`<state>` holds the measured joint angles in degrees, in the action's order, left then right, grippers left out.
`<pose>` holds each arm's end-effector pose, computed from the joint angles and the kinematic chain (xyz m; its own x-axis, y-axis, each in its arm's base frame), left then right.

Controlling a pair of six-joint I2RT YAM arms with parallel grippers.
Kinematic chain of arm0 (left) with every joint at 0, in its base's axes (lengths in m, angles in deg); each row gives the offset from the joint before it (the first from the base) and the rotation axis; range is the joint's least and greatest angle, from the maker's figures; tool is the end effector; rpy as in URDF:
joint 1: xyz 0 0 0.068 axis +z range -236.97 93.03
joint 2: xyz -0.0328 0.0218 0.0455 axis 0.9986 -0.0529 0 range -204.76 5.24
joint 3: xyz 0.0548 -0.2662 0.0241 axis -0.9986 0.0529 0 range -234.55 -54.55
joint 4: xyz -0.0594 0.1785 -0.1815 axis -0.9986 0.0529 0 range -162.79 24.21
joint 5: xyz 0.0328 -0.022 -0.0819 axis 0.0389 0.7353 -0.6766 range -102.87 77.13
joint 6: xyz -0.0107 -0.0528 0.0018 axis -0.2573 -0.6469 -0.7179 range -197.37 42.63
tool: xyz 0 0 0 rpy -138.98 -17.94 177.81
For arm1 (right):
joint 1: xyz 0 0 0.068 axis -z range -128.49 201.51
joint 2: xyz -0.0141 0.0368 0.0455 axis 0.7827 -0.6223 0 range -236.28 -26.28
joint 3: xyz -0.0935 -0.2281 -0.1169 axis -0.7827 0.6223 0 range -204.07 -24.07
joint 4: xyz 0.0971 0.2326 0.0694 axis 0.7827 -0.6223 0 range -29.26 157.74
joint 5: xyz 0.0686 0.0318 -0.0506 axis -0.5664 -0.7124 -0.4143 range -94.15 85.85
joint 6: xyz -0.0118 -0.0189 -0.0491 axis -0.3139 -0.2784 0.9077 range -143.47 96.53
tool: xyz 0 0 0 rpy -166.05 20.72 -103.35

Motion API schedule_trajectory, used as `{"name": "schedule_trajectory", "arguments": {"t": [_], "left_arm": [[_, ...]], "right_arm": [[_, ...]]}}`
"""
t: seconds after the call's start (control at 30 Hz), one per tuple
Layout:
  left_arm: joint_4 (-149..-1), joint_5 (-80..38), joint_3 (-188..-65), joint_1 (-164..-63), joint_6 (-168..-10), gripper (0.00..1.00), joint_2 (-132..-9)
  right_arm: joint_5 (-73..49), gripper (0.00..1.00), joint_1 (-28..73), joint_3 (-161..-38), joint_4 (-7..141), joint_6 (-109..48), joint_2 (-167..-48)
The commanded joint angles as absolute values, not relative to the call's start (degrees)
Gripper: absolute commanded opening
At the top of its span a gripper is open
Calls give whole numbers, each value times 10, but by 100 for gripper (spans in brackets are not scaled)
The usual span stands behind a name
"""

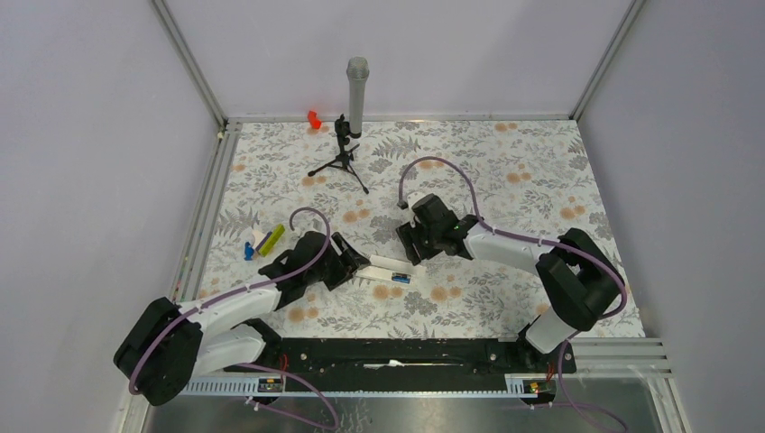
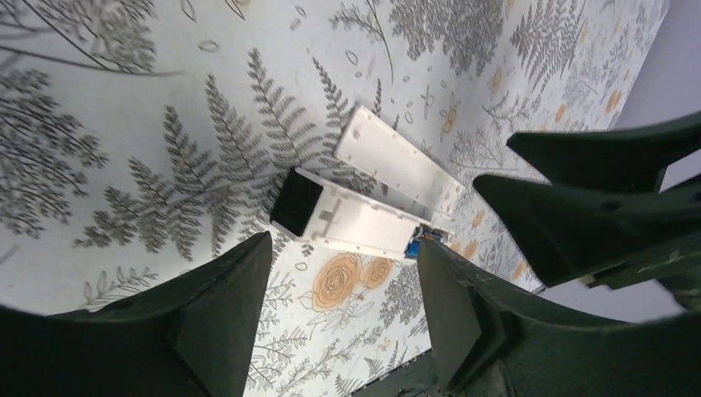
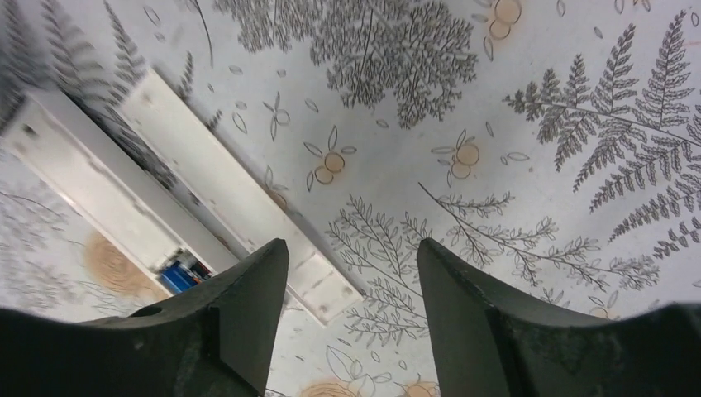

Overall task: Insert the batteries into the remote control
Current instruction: Adjust the remote control at the center of the board, then pick up the battery cover at the center of the board.

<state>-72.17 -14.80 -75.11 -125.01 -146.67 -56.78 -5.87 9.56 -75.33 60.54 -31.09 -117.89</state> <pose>0.1574 -0.1248 0.1560 -0.7811 -0.5759 -0.2412 -0.2690 0.6590 -0.7024 0.2425 0.2195 0.1837 -0.6344 -0.3921 -0.6662 -0.6046 0.7887 0.1114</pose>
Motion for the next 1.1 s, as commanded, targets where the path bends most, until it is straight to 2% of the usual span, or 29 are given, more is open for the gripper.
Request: {"name": "schedule_trajectory", "arguments": {"t": [0.0,0.43,0.8,1.07], "left_arm": [[-725,-160,-768,-1216,-1426,68,-579],[-725,-185,-762,-1173,-1403,70,-577],[-742,-203,-763,-1150,-1399,70,-583],[-736,-216,-775,-1140,-1391,70,-575]], "right_arm": [[33,68,54,-765,564,-239,-1184],[7,73,-9,-768,546,-182,-1217],[22,77,-15,-805,515,-167,-1258],[-85,74,10,-884,389,-160,-1331]]}}
